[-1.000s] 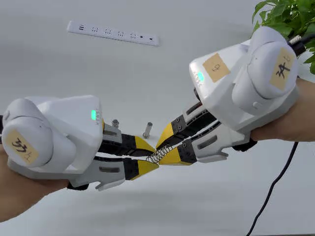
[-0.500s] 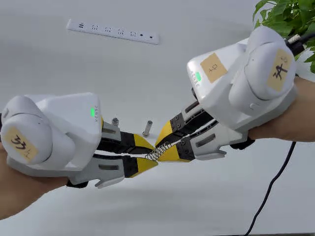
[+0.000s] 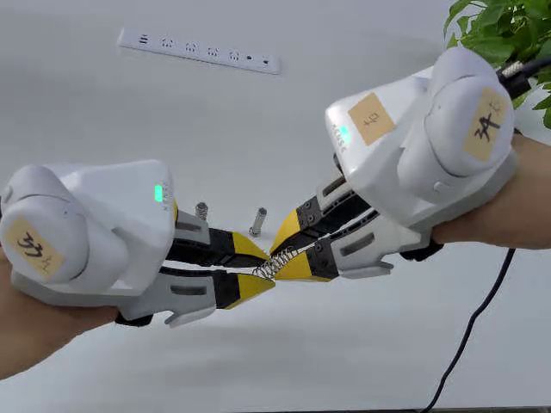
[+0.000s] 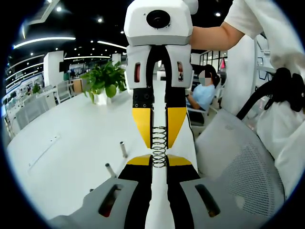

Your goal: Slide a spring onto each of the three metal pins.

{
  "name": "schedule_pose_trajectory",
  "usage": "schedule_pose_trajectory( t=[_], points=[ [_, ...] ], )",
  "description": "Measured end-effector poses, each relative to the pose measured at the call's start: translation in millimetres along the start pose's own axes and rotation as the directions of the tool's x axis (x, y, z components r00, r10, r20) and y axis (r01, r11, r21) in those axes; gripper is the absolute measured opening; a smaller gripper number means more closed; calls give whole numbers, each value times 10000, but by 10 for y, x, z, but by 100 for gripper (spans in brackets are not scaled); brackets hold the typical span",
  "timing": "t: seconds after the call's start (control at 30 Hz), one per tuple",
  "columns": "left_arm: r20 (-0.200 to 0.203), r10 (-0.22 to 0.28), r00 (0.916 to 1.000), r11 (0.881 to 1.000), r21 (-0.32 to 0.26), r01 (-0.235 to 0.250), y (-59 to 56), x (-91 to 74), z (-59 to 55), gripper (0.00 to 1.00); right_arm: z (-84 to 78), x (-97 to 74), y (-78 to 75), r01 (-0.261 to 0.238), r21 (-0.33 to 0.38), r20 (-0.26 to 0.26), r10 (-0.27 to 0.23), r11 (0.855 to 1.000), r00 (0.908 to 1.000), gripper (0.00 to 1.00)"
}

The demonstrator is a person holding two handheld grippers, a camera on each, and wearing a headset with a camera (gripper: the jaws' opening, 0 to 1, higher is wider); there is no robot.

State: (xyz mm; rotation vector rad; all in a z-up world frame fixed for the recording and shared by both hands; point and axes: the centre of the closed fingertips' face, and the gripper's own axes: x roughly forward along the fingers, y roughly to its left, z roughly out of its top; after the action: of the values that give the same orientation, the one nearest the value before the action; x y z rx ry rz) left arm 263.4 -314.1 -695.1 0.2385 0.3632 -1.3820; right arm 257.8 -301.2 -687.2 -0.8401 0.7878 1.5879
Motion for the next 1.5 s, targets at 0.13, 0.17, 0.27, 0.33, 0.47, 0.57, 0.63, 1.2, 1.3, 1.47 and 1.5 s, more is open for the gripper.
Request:
schedule_pose_trajectory(
  t=[0.13, 0.17, 0.27, 0.33, 0.47, 0.57, 0.63, 1.2, 1.3, 1.47, 1.5],
  points=[
    [58, 65, 10000, 10000, 6, -65, 7, -10, -3, 7, 5, -4, -15, 19, 22, 27, -19, 10000, 10000, 6],
    [50, 85, 10000, 10000, 21, -85, 9, -12, -7, 7, 4, -5, -17, 30, 29, 26, -30, 10000, 10000, 6],
    [-19, 120, 9999, 9999, 3, -120, 9, -25, -42, 9, 9, -16, -27, 77, 73, 51, -78, 9999, 10000, 6],
    [-49, 200, 9998, 9998, -21, -200, 18, -42, -72, 13, 14, -34, -36, 121, 123, 76, -122, 9999, 9999, 6],
    [-74, 440, 9990, 9989, -160, -441, 49, -100, -140, 21, 1, -88, -81, 282, 221, 97, -284, 9994, 9995, 6],
    [-33, 635, 9980, 9975, -303, -636, 73, -150, -176, 27, -4, -126, -129, 429, 330, 73, -431, 9985, 9990, 6],
    [-29, 767, 9971, 9964, -364, -767, 89, -191, -209, 32, 3, -152, -155, 483, 406, 55, -486, 9980, 9988, 6],
    [71, 1752, 9845, 9812, -831, -1740, 287, -546, -470, 64, -153, -149, -655, 1339, 811, -1086, -1248, 9877, 9862, 6],
    [177, 1875, 9821, 9781, -954, -1850, 319, -587, -498, 69, -207, -103, -767, 1425, 905, -1277, -1304, 9857, 9832, 6],
    [333, 2016, 9789, 9749, -1028, -1973, 374, -627, -538, 78, -285, -24, -889, 1494, 996, -1560, -1329, 9837, 9788, 6],
    [345, 2018, 9788, 9748, -1044, -1973, 380, -629, -546, 80, -300, -12, -905, 1505, 1020, -1609, -1330, 9833, 9780, 6]
  ],
)
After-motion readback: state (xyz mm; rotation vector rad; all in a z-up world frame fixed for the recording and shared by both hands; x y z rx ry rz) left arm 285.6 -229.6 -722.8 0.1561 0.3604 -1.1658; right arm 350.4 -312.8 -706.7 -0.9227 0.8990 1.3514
